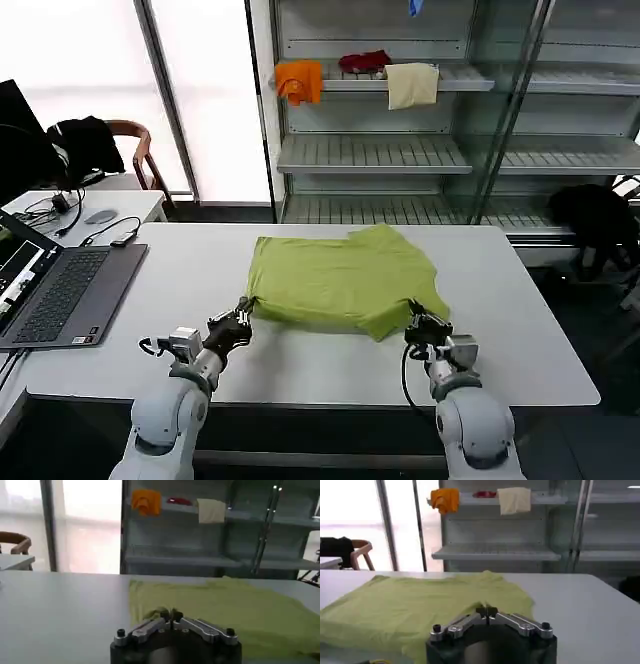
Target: Fold and organize the clothes.
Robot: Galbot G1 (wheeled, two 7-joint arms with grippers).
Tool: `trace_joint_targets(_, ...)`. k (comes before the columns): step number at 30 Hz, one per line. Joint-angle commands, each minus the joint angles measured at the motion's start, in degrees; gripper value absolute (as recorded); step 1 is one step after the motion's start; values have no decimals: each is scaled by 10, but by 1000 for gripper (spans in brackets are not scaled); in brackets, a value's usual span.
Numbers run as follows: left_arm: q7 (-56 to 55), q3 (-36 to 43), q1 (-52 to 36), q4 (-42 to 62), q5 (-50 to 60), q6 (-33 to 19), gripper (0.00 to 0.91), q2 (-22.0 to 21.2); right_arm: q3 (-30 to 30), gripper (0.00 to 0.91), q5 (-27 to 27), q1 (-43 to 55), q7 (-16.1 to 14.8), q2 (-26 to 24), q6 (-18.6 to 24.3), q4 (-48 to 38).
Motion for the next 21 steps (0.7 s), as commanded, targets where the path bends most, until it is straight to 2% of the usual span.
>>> trace_joint_targets(1, 7, -1, -48, 67, 4, -1, 10, -3, -1, 0, -4, 109, -3, 3, 0, -115)
trace_joint_targets(21, 14, -1, -75, 130, 32, -7, 10, -5, 1, 0, -21, 145, -9, 4, 5, -177)
